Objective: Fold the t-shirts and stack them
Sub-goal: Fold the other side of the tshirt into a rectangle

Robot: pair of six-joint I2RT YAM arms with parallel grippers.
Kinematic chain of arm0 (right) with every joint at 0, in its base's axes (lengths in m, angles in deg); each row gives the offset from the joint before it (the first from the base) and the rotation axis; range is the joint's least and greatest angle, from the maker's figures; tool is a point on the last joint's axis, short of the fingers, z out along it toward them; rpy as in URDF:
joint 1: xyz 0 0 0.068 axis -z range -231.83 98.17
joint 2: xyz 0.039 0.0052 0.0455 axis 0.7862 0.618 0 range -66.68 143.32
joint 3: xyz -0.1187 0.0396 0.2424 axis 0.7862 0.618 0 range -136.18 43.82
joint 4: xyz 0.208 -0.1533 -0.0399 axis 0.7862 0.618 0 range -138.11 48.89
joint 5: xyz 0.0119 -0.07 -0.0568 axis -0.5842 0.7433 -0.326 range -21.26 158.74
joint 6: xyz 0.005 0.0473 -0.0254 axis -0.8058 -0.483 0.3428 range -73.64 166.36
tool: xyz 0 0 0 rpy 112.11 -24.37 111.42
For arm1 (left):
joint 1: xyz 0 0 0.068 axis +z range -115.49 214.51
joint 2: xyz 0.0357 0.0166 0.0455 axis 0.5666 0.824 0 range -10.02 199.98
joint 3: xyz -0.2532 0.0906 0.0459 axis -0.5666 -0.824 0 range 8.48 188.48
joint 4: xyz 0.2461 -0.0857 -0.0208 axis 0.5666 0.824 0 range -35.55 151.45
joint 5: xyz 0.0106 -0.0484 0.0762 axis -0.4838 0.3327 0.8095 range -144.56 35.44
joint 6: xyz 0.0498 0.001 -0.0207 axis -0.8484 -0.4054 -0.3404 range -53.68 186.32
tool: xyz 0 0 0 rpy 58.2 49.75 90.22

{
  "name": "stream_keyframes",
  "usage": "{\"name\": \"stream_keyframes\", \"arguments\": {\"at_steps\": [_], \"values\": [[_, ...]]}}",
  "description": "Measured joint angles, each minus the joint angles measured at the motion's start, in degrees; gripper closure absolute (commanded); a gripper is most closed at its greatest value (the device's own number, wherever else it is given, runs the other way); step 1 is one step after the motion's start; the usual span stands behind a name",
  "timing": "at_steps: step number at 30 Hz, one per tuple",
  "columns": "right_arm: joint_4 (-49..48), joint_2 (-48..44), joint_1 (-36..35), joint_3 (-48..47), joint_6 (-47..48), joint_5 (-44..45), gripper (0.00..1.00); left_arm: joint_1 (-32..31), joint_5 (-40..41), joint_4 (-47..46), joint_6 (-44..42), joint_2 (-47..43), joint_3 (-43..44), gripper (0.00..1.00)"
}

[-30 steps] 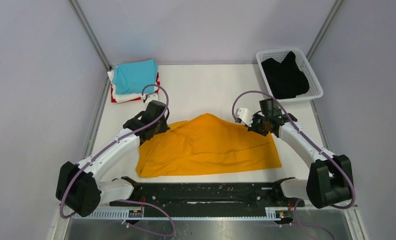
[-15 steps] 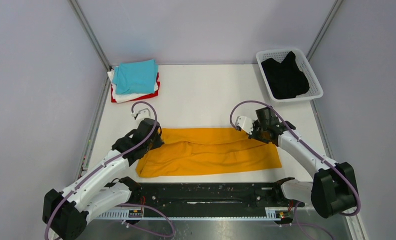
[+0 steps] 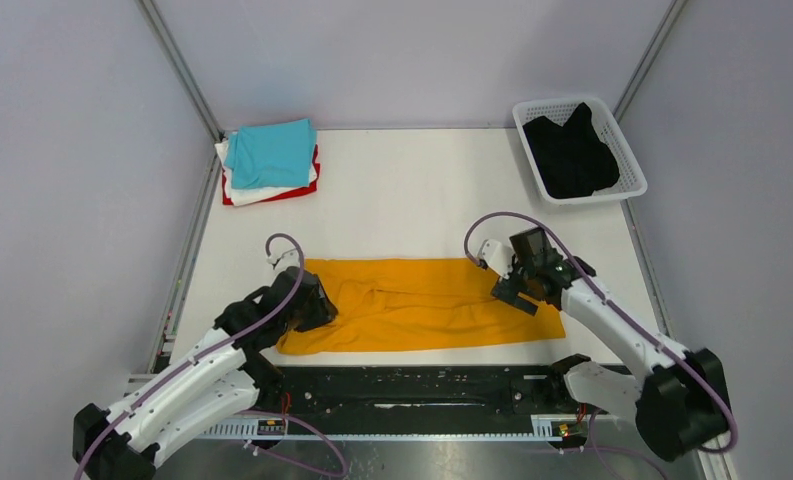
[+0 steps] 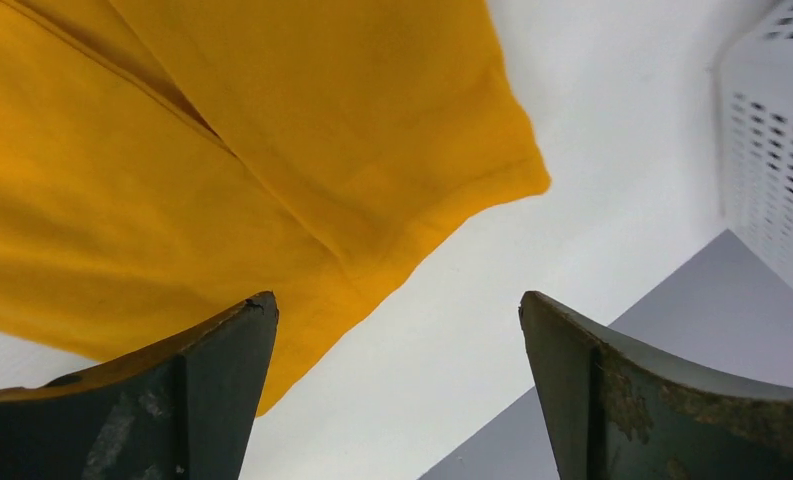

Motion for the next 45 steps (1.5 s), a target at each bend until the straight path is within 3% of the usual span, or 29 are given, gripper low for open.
{"name": "stream_keyframes", "arguments": {"at_steps": [1,2,3,5,9,14,21,26,36,45], "values": [[0.72,-2.47,-0.66,0.17,-1.14,0.0,0.01,-0.72,-1.09,0.81,0.46,-1.25,-0.61,0.15],[1.11,-4.87,-1.27,0.2,-1.97,-0.07,0.01,-1.33,-2.03,1.79,0.57,-2.21,-0.92,0.03],[1.2,-7.76,-1.92,0.26,-2.97,-0.22,0.01,-1.86,-2.8,3.13,0.9,-3.02,-0.94,0.01],[0.35,-14.38,-2.78,0.35,-5.27,-0.72,0.0,-2.25,-3.39,5.03,1.44,-4.61,-0.92,0.01],[-10.34,-28.35,-2.97,4.61,-15.04,0.42,0.01,-2.29,-2.67,7.08,1.31,-5.84,0.9,0.01],[-22.12,-37.73,-2.97,9.77,-37.24,8.28,0.0,-2.21,0.24,1.77,-0.76,2.08,6.4,0.01],[-18.23,-31.89,-2.97,6.69,-55.54,8.39,0.01,1.29,-0.2,-8.22,-4.2,24.5,11.47,0.01],[-14.1,-25.42,-2.97,4.44,-64.3,8.31,0.0,4.35,-1.57,-13.75,-5.97,34.93,11.47,0.01],[-13.16,-24.37,-2.97,4.46,-67.43,9.11,0.0,5.2,-11.04,-21.79,-9.81,42.25,12.94,0.01],[-12.98,-28.92,-2.97,5.01,-66.75,12.94,0.01,-0.63,-14.51,-18.75,-10.19,34.64,10.38,0.01]]}}
